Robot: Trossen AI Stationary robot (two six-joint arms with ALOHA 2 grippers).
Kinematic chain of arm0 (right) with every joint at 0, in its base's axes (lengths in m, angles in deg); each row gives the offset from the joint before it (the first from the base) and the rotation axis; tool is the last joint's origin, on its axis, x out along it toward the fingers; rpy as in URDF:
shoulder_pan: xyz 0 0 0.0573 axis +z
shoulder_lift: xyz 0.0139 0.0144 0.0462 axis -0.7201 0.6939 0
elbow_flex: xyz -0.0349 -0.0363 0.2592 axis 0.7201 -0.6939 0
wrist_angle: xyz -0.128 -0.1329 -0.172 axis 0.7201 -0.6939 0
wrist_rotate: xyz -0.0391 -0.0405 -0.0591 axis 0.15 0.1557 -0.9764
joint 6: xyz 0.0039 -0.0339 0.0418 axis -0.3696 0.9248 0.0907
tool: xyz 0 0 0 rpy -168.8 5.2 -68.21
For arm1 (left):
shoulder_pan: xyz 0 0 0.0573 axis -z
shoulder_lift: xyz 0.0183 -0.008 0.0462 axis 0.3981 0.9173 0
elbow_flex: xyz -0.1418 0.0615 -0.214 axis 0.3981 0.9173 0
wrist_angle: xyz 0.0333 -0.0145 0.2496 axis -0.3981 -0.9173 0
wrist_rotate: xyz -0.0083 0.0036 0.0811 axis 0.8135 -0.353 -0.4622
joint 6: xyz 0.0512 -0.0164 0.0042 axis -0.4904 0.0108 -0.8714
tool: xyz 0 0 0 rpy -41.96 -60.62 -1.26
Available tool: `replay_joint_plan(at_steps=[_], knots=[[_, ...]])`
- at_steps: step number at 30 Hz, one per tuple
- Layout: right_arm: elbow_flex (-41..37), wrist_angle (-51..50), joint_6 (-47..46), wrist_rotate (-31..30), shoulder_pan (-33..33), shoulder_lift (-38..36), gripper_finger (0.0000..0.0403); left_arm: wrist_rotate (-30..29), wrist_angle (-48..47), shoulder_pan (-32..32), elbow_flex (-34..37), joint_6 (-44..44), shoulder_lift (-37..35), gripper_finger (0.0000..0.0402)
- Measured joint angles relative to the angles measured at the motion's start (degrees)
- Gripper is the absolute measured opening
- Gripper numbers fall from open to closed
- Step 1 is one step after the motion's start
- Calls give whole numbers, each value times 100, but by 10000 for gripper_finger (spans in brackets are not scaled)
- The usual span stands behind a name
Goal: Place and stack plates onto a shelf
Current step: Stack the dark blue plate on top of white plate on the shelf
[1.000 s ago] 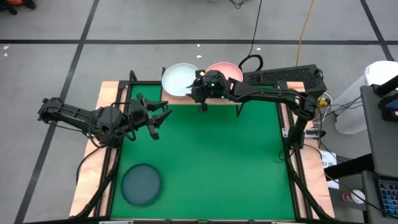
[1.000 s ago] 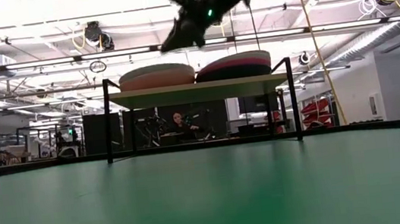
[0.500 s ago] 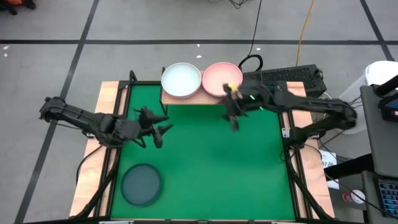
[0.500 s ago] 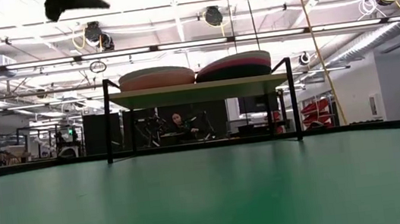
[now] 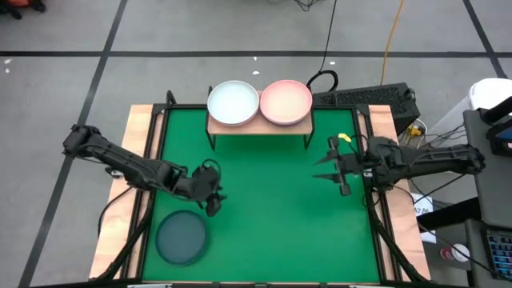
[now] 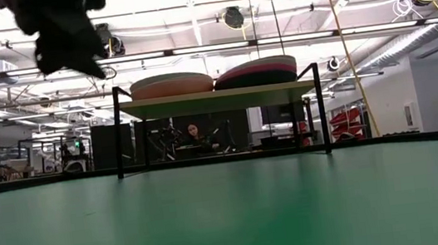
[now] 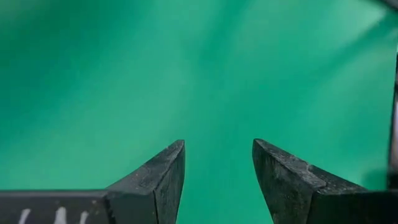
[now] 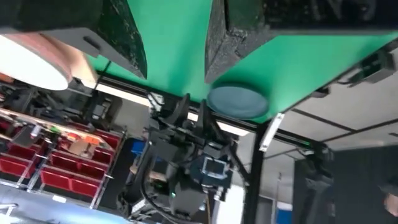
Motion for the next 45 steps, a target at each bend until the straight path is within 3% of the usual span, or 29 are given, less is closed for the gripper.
replay_joint_plan(at_steps=[6,13,23,32,45], knots=[[-525,0,-174,-126,165,-687,141,955,-753,242,0,737,368,183],[-598,-2,-210,-158,237,-788,141,2429,-1783,650,0,1260,580,148],[-600,-2,-200,-302,237,-747,141,2169,-2572,754,28,518,588,145],[-600,0,-189,-302,237,-747,141,2625,-2051,252,557,-101,733,145],[-600,0,-145,-306,237,-747,141,3000,-1672,46,995,-368,899,145]])
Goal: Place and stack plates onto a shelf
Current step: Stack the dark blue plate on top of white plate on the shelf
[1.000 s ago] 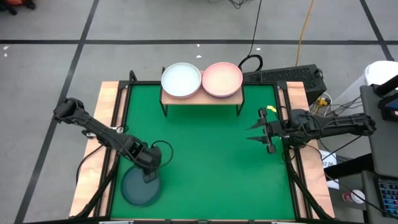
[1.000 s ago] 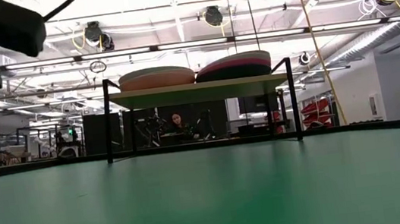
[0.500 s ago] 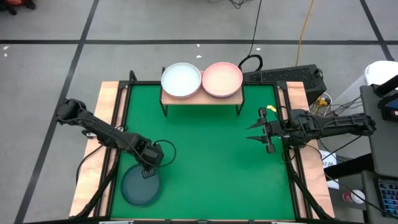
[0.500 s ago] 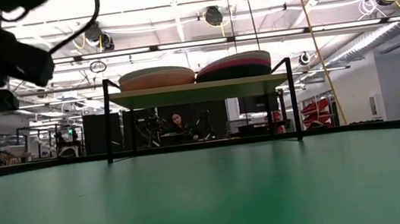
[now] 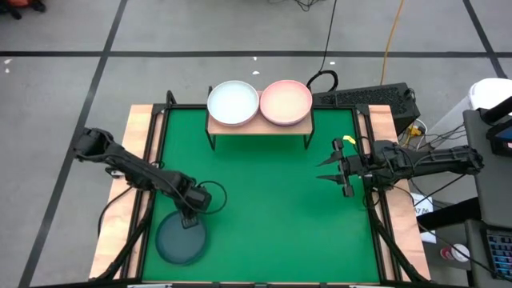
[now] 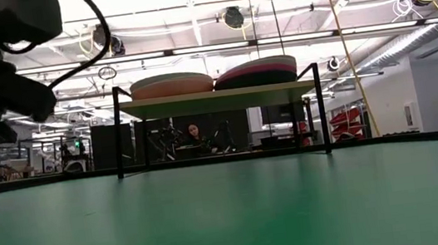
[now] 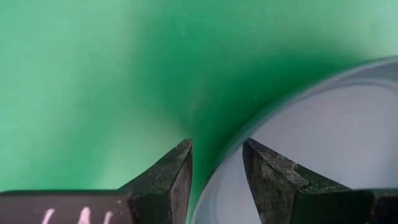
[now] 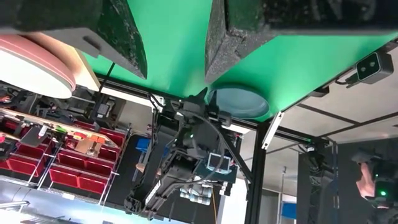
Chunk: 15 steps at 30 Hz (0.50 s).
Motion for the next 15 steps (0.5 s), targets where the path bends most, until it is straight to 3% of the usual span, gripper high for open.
replay_joint_plan(at_steps=[5,11,15], knots=[[0,-2,-6,0,0,2,141,58,280,-2,10,85,92,131],[0,-4,-111,2,0,-13,141,351,588,-210,6,625,89,23],[0,-7,-152,2,0,-13,141,537,671,-394,-14,1069,90,9]])
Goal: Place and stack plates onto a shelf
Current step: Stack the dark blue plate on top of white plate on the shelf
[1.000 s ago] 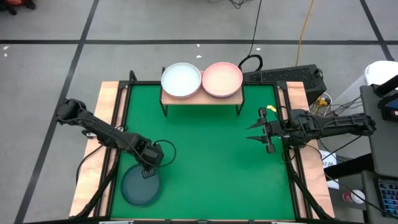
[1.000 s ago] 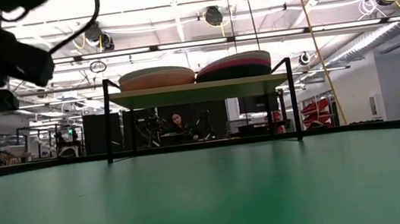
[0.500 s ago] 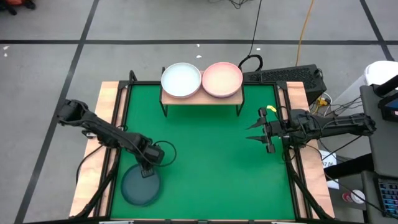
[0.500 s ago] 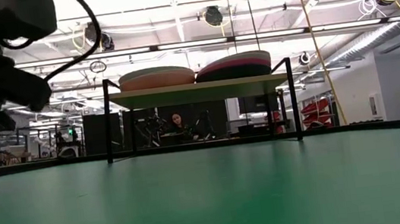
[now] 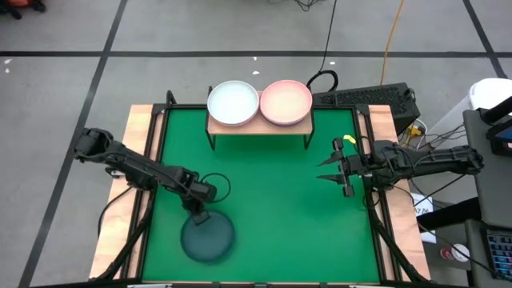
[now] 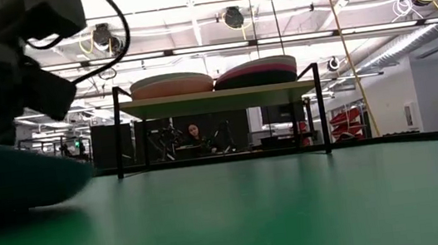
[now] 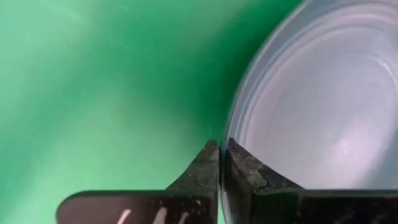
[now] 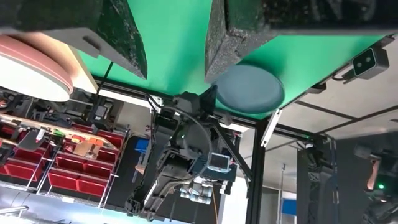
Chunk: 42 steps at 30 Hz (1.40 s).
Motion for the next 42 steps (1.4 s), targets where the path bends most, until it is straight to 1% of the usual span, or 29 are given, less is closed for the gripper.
replay_joint_plan(at_steps=[2,4,6,9,12,14,17,19,20,22,23,27,29,31,32,34,38,40,42], knots=[[0,0,-29,0,0,0,141,-36,-2,-118,-69,169,-62,9],[0,0,-36,0,0,0,141,-200,-57,-210,-171,231,-196,9],[0,-8,-36,2,0,-2,141,-421,-123,-311,-339,220,-383,9],[0,-42,-4,2,0,-64,141,-862,-478,-536,-727,120,-812,9],[0,-46,12,2,0,-155,141,-1580,-910,-875,-1223,-104,-1312,9],[0,-42,13,2,0,-235,141,-2270,-1175,-1201,-1595,-212,-1654,9],[0,-39,32,2,0,-344,141,-3294,-1187,-1934,-2009,-261,-2087,9],[0,-32,47,2,0,-381,141,-3720,-1025,-2517,-2215,-210,-2248,9],[0,-31,47,2,0,-395,141,-3810,-916,-2842,-2288,-202,-2297,9],[0,-32,47,3,0,-402,141,-3774,-672,-3446,-2370,-294,-2310,9],[0,-31,47,2,0,-404,141,-3640,-523,-3751,-2383,-362,-2292,9],[0,-26,95,4,0,-404,141,-2775,344,-4813,-2393,-548,-1879,9],[0,-26,101,2,0,-404,141,-2288,711,-5189,-2395,-587,-1567,9],[0,-26,90,4,0,-404,141,-1877,775,-5472,-2541,-630,-1190,9],[0,-26,69,4,0,-404,141,-1755,625,-5583,-2673,-713,-1003,9],[0,-29,26,4,0,-404,141,-1698,0,-5770,-3012,-966,-670,9],[0,-43,3,24,0,-404,141,-1949,-1298,-6052,-3798,-1433,-238,9],[0,-43,-7,24,0,-404,141,-2084,-1582,-6119,-4136,-1576,-186,10],[0,-42,1,24,0,-404,141,-2089,-1605,-6166,-4359,-1710,-186,19]])
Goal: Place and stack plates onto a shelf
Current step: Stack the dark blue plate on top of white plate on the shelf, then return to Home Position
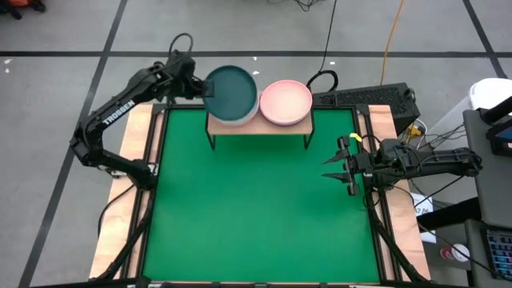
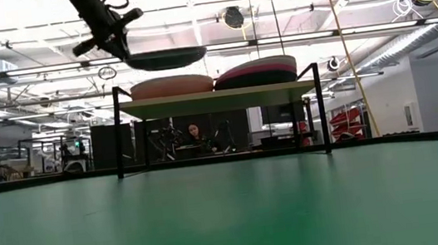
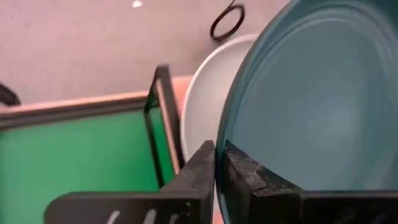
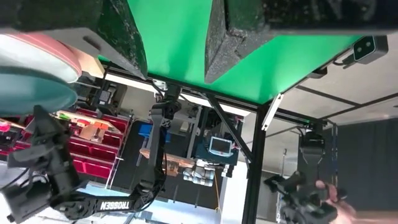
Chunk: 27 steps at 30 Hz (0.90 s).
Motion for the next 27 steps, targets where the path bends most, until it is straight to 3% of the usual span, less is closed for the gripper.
replay_joint_plan(at_steps=[18,22,27], knots=[[0,-1,-39,2,0,2,141,245,36,134,-222,-818,444,144],[0,-21,-58,2,-1,-48,141,282,-48,129,-437,-1157,163,155],[0,-324,-45,-52,-25,-556,141,-13,210,519,-519,-1968,-769,150]])
